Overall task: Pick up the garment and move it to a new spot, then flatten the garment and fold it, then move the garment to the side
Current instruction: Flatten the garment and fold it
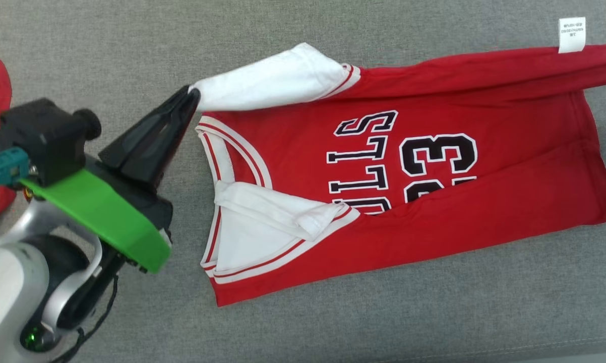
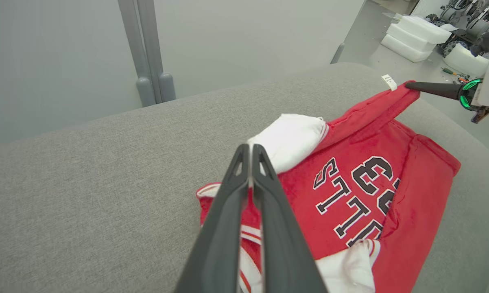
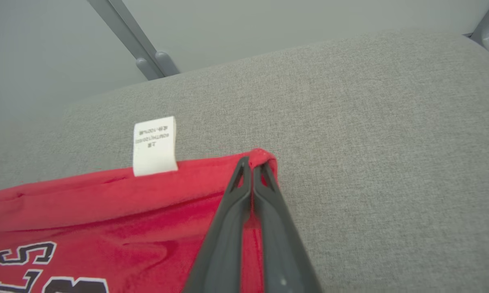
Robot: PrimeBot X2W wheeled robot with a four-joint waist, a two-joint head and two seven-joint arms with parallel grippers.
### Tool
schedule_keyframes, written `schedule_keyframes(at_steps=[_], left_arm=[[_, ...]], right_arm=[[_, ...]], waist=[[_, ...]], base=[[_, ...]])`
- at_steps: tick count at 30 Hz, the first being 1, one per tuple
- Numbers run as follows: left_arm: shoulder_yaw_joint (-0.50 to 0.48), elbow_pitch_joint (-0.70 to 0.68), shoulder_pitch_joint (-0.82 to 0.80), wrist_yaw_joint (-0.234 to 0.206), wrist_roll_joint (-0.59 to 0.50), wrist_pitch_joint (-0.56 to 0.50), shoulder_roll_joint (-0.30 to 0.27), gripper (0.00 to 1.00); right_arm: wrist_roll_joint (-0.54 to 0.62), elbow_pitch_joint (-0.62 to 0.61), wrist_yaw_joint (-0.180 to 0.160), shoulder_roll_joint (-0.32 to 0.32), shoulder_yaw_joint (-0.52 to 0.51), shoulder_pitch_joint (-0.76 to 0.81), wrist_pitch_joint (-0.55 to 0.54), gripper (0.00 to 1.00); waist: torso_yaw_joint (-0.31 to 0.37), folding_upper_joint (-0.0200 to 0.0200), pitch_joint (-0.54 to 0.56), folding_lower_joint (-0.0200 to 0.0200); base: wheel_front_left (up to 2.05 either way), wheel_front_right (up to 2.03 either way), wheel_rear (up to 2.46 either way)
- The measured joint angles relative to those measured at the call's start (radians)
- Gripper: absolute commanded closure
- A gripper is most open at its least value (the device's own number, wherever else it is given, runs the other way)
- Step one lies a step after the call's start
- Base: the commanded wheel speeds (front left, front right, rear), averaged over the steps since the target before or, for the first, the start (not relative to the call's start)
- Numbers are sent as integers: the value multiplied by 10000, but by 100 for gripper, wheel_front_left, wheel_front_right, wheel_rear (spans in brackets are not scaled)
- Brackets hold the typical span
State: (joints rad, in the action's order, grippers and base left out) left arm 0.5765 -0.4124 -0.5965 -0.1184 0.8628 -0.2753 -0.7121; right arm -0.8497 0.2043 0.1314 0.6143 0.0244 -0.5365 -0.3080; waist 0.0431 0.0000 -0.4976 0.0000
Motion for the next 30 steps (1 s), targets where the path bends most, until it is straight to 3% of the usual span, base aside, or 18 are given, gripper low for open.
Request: schedule_keyframes(at_steps=[9,14,22,30], left_arm=[[-54,-1530,1872,-849,-40,587,-372,100],[309,-1941,2708,-1099,-105,662,-447,100],[746,-1896,3648,-1298,-115,836,-439,100],[1124,-809,4230,-1363,105,1179,82,100]], right_arm=[[-199,-633,0,391,-441,1361,278,100],[-194,-984,0,414,-719,2216,297,100],[12,-1490,0,198,-1011,3134,261,100],[263,-1344,0,-21,-834,3420,17,100]], waist=[[-168,0,40,0],[-284,0,97,0],[-378,0,193,0],[-390,0,218,0]], base=[[0,0,0],[0,0,0],[0,0,0],[0,0,0]])
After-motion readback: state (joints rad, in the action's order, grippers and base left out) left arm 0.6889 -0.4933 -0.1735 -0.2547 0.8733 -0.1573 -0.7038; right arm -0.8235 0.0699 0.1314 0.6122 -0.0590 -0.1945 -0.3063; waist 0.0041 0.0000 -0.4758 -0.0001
